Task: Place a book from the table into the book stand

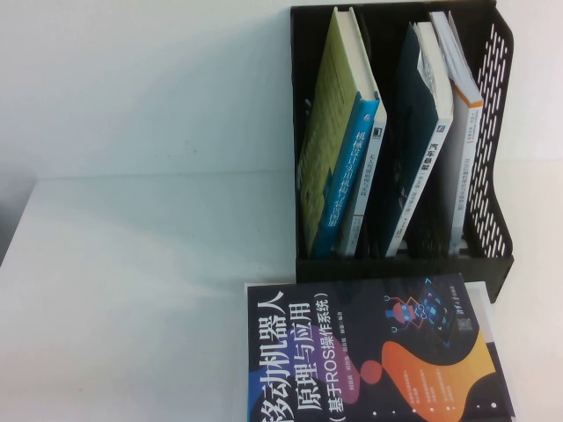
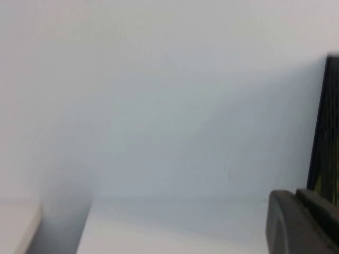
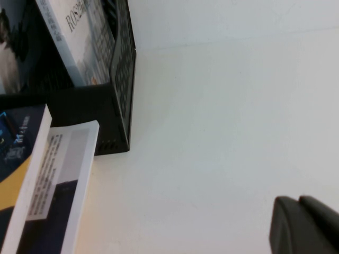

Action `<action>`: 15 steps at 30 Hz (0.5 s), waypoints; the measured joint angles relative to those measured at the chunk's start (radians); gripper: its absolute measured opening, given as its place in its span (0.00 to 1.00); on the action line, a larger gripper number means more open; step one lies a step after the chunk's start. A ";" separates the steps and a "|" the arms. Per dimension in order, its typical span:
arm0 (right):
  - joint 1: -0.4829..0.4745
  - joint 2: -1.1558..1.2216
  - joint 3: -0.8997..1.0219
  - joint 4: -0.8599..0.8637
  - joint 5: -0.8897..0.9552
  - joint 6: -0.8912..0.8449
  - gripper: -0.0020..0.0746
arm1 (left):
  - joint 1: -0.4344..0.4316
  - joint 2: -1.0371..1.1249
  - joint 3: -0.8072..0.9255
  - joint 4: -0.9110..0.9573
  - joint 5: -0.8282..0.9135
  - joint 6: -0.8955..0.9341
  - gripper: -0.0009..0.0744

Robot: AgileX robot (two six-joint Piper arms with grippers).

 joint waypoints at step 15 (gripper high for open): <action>0.000 0.000 0.000 0.000 0.000 0.000 0.02 | 0.000 0.000 0.000 0.000 -0.148 -0.013 0.01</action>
